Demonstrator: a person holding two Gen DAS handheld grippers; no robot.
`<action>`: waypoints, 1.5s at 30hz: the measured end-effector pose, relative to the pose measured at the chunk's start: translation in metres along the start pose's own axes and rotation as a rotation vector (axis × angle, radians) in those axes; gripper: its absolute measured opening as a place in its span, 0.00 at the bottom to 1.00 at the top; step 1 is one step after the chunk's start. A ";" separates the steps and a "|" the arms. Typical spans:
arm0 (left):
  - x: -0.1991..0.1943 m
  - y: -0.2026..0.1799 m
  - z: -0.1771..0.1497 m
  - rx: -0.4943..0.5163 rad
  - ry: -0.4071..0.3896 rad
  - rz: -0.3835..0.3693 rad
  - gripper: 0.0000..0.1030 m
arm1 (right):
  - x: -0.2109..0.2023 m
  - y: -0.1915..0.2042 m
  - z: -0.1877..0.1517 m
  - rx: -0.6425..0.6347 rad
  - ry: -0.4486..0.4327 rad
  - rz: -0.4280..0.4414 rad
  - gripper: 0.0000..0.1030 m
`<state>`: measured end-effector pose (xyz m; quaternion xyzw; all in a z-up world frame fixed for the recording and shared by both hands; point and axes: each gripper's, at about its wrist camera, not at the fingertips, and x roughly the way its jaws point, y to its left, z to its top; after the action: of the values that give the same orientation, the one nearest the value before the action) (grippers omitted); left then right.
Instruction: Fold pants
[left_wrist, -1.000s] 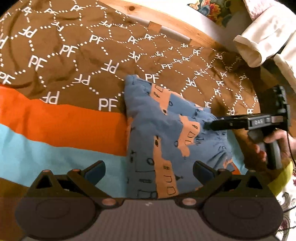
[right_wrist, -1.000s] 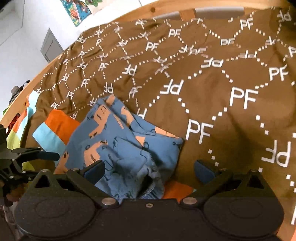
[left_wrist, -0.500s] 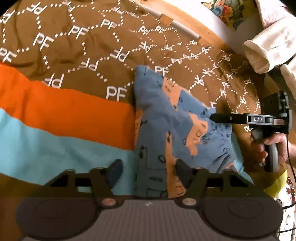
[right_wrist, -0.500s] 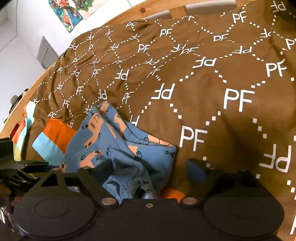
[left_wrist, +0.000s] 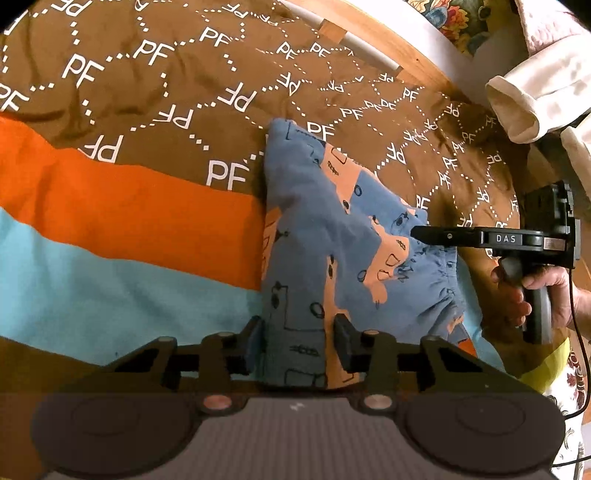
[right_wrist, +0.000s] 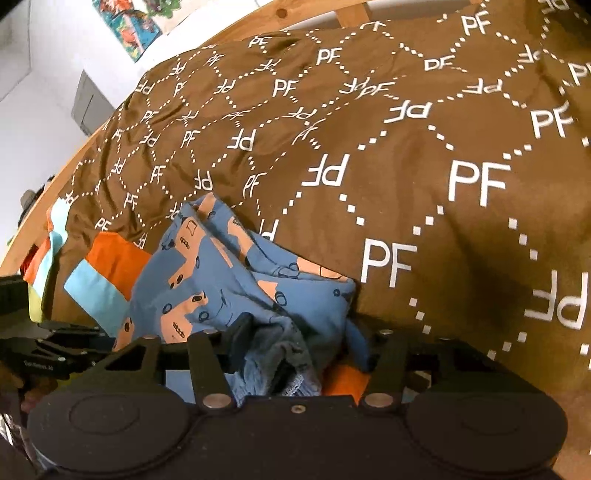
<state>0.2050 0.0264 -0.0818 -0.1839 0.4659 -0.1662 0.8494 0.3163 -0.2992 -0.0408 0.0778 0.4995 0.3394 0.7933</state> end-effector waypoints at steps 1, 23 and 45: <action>0.000 0.000 0.000 0.000 0.000 0.001 0.43 | 0.000 0.000 0.000 0.000 -0.001 -0.002 0.55; -0.004 -0.013 0.000 0.054 -0.006 0.046 0.25 | -0.011 0.035 -0.006 -0.105 -0.063 -0.118 0.26; -0.013 -0.025 -0.007 0.149 -0.052 0.066 0.18 | -0.033 0.079 -0.026 -0.304 -0.176 -0.230 0.21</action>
<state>0.1895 0.0095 -0.0638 -0.1091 0.4358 -0.1674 0.8776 0.2485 -0.2652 0.0075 -0.0711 0.3768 0.3100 0.8700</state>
